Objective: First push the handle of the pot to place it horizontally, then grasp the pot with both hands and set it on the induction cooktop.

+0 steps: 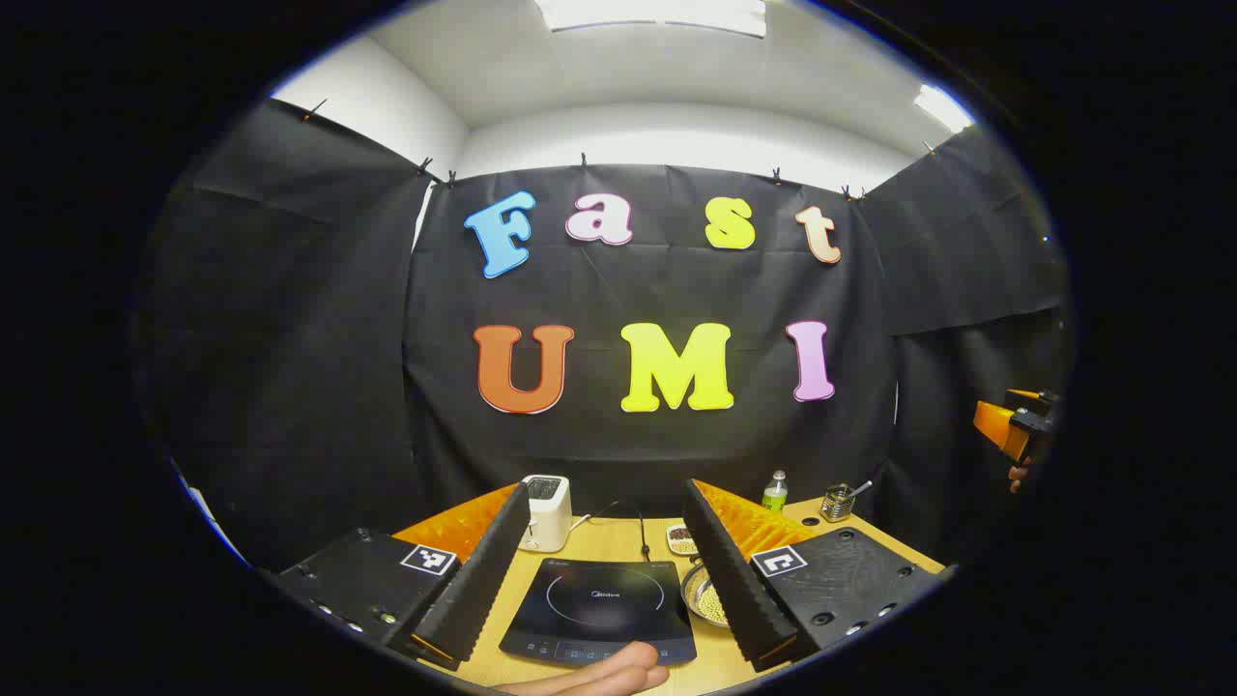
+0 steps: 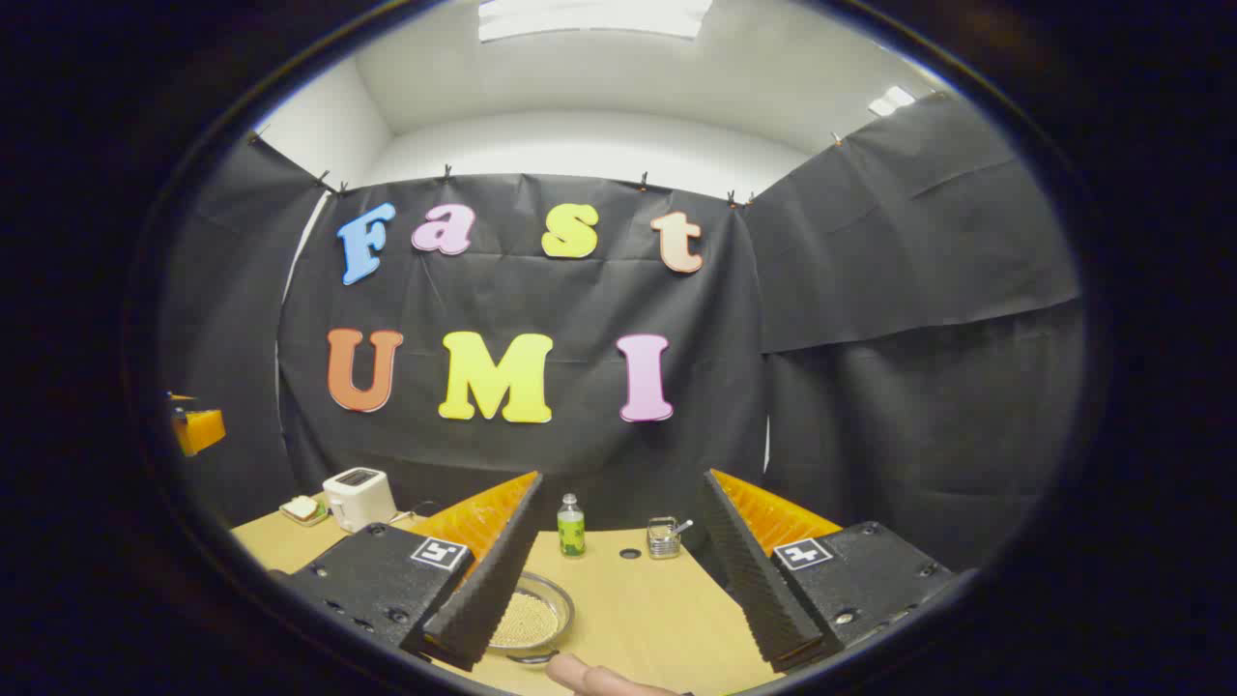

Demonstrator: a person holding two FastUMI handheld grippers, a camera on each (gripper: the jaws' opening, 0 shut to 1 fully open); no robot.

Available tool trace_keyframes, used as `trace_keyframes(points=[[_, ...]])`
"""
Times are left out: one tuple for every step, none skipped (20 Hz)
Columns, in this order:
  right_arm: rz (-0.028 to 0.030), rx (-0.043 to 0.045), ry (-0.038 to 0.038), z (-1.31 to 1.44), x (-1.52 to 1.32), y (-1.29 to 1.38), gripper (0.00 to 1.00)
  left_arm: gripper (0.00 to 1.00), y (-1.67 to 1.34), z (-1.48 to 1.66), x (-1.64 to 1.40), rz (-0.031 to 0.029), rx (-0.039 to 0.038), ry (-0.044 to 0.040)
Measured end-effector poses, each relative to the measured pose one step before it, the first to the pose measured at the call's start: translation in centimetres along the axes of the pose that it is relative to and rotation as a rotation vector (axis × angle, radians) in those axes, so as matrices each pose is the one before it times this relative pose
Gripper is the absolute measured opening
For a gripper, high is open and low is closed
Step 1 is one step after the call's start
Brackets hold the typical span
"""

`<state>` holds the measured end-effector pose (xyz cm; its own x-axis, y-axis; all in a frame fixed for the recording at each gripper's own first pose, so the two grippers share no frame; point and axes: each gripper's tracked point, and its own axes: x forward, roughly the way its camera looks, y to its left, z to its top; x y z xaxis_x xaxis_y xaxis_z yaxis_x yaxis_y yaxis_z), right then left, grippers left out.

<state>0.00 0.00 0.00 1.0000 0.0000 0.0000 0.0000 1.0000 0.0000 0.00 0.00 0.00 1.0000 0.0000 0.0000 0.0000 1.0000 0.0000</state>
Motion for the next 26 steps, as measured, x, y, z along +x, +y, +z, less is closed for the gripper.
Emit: trace_keyframes(points=[[0.00433, 0.00608, -0.00318, 0.204, -0.147, 0.038, 0.99, 0.95, 0.079, 0.245, -0.087, 0.01015, 0.00532, -0.00891], [-0.00101, 0.00505, -0.00323, 0.211, -0.109, -0.134, 0.99, 0.95, -0.096, 0.435, 0.005, 0.00133, 0.00357, -0.00820], [-0.00169, 0.00562, -0.00401, 0.170, -0.136, -0.118, 0.99, 0.95, -0.156, 0.145, -0.099, -0.00361, 0.00195, -0.00287], [0.00283, 0.00312, -0.00580, 0.349, -0.135, 0.014, 0.99, 0.95, -0.145, -0.068, -0.219, -0.00682, -0.00272, 0.00036], [0.00034, 0.00022, -0.00617, 0.197, -0.022, -0.003, 1.00, 0.95, -0.147, -0.058, -0.107, -0.00813, -0.00480, 0.00148], [-0.00150, -0.00285, -0.00471, 0.250, 0.009, -0.064, 0.98, 0.94, -0.223, -0.149, 0.022, -0.01154, -0.00130, 0.00107], [0.00018, -0.00462, -0.00345, 0.106, 0.089, 0.054, 0.99, 0.95, -0.057, -0.079, -0.029, -0.00423, 0.00182, 0.00201], [0.00203, -0.00516, -0.00061, 0.104, -0.003, 0.098, 0.99, 0.95, 0.082, 0.063, -0.011, 0.00106, 0.00301, 0.00015], [0.00346, -0.00096, 0.00087, -0.083, -0.032, 0.133, 0.99, 0.95, -0.056, -0.055, -0.042, -0.00314, -0.00058, 0.00134], [0.00791, 0.00030, 0.00489, -0.102, 0.071, 0.251, 0.99, 0.95, -0.196, -0.083, 0.009, -0.00635, -0.00543, 0.00149], [0.00875, -0.00003, 0.00815, -0.180, 0.078, 0.283, 0.99, 0.95, -0.094, -0.219, 0.025, -0.00493, -0.00529, 0.00599], [0.00501, 0.00124, 0.00376, -0.145, 0.096, 0.144, 0.99, 0.95, -0.059, -0.076, 0.028, -0.00336, -0.00346, 0.00205], [0.00424, 0.00021, 0.00172, -0.184, 0.275, 0.096, 0.99, 0.95, 0.004, 0.062, 0.053, -0.00083, -0.00066, -0.00011], [0.00545, 0.00079, 0.00160, -0.147, 0.154, 0.181, 1.00, 0.95, 0.144, -0.026, -0.033, 0.00120, 0.00205, 0.00128], [0.00555, 0.00294, 0.00285, -0.265, 0.231, 0.166, 0.99, 0.95, 0.033, -0.242, -0.060, -0.00047, 0.00233, 0.00158], [0.00525, 0.00408, 0.00670, -0.352, 0.189, 0.142, 1.00, 0.95, -0.222, -0.277, 0.048, -0.00400, 0.00242, 0.00451], [0.00732, 0.01188, 0.00920, -0.510, 0.411, 0.205, 1.00, 0.95, -0.078, -0.189, -0.072, -0.00563, -0.00021, 0.00104], [0.01895, 0.01580, 0.01396, -0.535, 0.255, 0.445, 0.99, 0.95, -0.239, 0.126, -0.082, -0.00562, 0.00209, -0.00153], [0.02169, 0.01315, 0.02002, -0.813, 0.245, 0.541, 1.00, 0.95, 0.043, 0.031, -0.059, -0.00342, 0.00455, -0.00526], [0.02995, 0.00890, 0.02051, -0.730, 0.436, 0.525, 0.94, 0.95, 0.184, 0.068, 0.006, 0.00305, 0.00098, -0.00899], [0.02433, 0.00402, 0.02969, -1.127, 0.386, 0.344, 0.96, 0.95, 0.100, 0.043, -0.084, 0.00283, -0.00351, -0.00422], [0.01602, -0.00062, 0.02229, -0.845, 0.381, 0.063, 0.92, 0.95, 0.010, -0.224, -0.125, -0.00047, -0.00905, 0.00034], [0.01584, -0.00068, 0.01913, -0.844, 0.259, 0.238, 0.88, 0.95, -0.143, 0.042, -0.151, -0.00445, -0.01001, 0.00119], [0.01689, -0.00134, 0.02356, -0.814, 0.352, 0.289, 0.83, 0.95, -0.105, -0.074, -0.175, -0.00474, -0.00645, -0.00261], [0.01849, 0.00406, 0.02118, -0.910, 0.426, 0.343, 0.76, 0.95, 0.027, 0.053, -0.133, -0.00070, -0.00189, -0.00414], [0.02231, 0.00564, 0.02369, -0.837, 0.371, 0.430, 0.64, 0.95, 0.198, 0.237, -0.331, 0.00370, 0.00079, -0.00292]])
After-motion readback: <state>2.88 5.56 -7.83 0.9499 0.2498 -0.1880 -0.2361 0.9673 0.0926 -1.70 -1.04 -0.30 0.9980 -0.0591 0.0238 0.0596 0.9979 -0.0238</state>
